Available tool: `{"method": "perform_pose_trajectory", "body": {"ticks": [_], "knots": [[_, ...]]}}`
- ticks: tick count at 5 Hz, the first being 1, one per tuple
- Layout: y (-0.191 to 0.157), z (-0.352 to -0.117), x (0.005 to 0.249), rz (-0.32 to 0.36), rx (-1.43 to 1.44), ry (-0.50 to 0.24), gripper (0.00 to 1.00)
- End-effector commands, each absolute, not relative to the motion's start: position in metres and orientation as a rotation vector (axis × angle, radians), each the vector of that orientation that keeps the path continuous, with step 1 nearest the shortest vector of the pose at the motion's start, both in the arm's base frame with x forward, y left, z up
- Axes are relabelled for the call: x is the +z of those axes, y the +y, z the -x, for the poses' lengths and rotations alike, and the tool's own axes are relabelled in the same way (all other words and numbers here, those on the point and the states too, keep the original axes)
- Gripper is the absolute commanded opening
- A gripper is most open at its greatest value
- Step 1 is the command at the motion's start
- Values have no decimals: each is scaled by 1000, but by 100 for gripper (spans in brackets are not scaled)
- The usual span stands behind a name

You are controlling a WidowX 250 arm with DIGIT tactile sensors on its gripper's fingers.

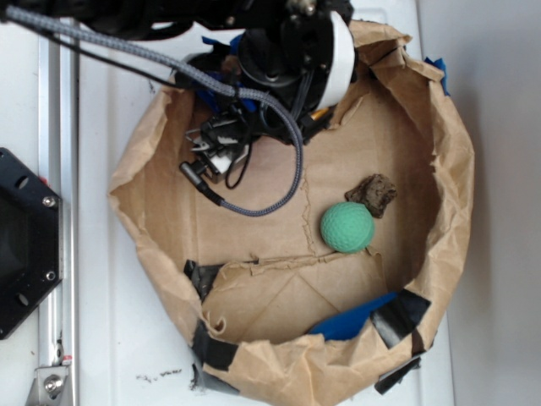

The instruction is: Grab the blue sponge.

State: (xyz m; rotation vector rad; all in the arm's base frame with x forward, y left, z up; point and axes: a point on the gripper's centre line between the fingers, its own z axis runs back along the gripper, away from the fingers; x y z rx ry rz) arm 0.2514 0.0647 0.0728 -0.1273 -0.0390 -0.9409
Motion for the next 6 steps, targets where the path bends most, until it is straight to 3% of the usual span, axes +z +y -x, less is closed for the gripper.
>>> {"method": "perform_pose_trajectory", "body": {"ticks": [1, 2, 5, 6], "knots": [[77, -245, 64, 63, -899, -16, 100], [81, -240, 54, 40, -889, 35, 100], [79, -240, 26, -9, -886, 95, 100], [78, -240, 32, 0, -892, 74, 0]]}}
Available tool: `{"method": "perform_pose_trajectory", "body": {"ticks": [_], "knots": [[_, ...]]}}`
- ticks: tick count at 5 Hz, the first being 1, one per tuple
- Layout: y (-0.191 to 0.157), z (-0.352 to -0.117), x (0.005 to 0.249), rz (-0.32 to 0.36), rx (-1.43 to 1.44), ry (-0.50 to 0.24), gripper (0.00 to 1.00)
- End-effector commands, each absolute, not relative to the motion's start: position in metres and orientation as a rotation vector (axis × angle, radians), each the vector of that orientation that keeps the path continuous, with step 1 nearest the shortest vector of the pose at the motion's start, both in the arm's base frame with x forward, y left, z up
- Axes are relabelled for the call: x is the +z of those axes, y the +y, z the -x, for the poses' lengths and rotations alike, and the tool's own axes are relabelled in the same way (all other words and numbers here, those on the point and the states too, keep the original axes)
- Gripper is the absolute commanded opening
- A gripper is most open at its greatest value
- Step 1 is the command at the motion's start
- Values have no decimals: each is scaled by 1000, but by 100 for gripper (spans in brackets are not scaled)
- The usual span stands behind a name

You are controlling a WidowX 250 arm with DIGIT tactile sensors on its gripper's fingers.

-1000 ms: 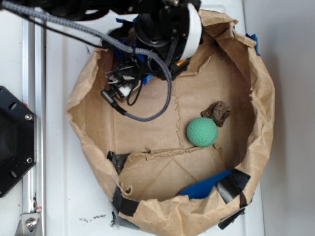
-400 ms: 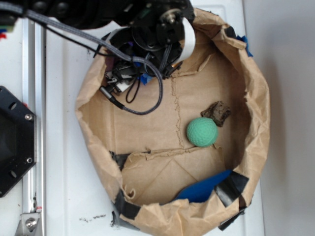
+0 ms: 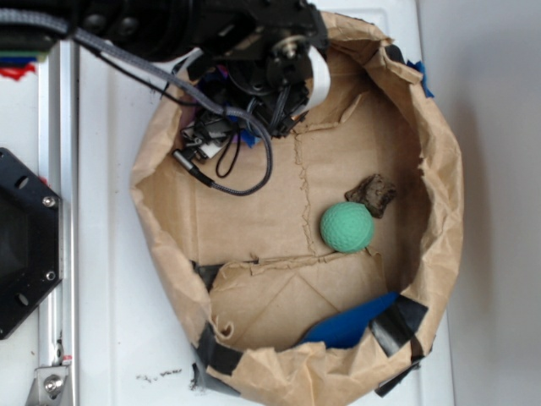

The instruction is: Grab the blue sponge.

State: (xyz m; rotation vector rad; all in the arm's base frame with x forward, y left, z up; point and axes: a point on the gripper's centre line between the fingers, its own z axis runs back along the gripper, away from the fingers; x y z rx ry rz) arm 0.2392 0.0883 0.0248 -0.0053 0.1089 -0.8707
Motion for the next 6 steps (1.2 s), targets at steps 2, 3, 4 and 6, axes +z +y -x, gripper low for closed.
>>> {"method": "perform_pose_trajectory", "body": {"ticks": [2, 3, 4, 6], "knots": [[77, -239, 44, 11, -900, 66, 0], [72, -241, 63, 33, -893, 52, 0], [66, -242, 87, 66, -887, 14, 0], [43, -254, 134, 133, -604, -75, 0]]}}
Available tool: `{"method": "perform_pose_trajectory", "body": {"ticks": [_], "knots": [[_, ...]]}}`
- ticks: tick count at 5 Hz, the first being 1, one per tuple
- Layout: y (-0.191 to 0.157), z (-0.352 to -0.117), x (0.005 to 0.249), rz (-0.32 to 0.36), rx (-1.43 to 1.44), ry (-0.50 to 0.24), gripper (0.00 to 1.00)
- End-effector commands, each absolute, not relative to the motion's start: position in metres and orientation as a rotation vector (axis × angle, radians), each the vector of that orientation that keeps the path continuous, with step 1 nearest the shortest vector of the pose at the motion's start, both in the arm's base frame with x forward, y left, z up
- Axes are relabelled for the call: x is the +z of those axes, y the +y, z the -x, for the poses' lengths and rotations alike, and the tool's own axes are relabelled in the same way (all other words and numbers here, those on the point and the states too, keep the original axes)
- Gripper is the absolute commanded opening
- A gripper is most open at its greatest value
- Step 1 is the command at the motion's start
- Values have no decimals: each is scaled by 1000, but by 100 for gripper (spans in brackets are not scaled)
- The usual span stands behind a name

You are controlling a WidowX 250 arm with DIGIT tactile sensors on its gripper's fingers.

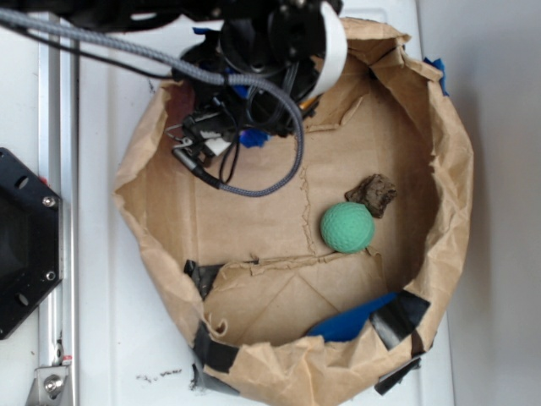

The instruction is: Grab the blue sponge.

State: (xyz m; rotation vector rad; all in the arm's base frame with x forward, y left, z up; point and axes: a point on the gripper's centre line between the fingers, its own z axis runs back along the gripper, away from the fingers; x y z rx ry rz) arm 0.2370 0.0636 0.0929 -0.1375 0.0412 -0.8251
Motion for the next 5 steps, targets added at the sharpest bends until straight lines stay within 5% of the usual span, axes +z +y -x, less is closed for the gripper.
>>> {"method": "perform_pose_trajectory", "body": {"ticks": [1, 3, 5], "knots": [[21, -259, 143, 209, -406, -134, 0], [-7, -260, 154, 289, -145, -193, 0], [-12, -269, 148, 264, -105, -177, 0]]}}
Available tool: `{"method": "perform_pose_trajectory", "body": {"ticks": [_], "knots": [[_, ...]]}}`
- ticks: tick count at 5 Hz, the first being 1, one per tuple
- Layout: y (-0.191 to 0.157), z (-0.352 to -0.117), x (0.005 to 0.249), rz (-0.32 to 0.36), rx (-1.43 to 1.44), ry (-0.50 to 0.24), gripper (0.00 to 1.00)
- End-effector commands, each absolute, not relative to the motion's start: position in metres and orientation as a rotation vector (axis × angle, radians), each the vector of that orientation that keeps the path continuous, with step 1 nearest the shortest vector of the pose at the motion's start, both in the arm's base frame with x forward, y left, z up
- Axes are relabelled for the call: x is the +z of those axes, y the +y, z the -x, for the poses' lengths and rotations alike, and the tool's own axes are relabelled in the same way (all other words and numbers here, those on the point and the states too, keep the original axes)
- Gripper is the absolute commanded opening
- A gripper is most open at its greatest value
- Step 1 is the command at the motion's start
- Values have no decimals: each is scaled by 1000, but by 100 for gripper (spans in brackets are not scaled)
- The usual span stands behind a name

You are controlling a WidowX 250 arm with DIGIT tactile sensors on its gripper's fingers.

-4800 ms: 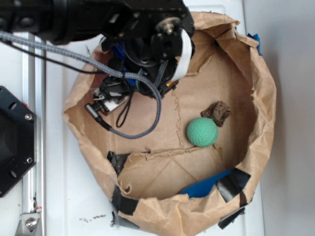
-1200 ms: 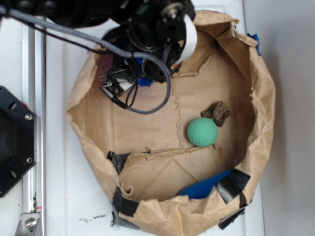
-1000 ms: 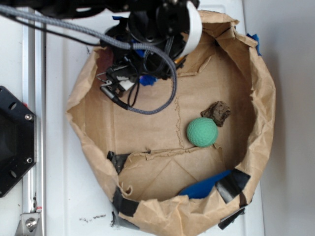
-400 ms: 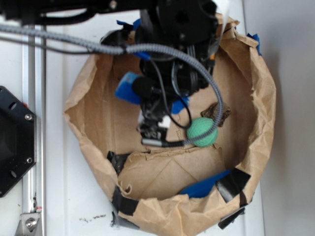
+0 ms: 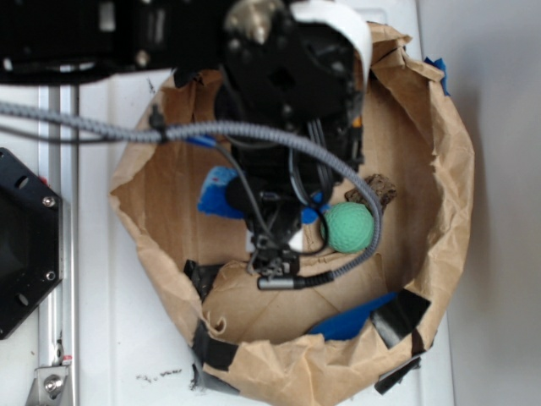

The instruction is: Grab the blue sponge.

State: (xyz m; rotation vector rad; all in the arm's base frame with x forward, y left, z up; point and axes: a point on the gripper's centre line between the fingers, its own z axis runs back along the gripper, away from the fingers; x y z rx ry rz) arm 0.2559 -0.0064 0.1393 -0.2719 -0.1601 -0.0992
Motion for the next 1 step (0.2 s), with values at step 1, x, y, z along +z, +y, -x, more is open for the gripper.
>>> {"method": "perform_pose_trajectory", "body": {"ticks": [1], "knots": [[-9, -271, 144, 271, -86, -148, 0]]}}
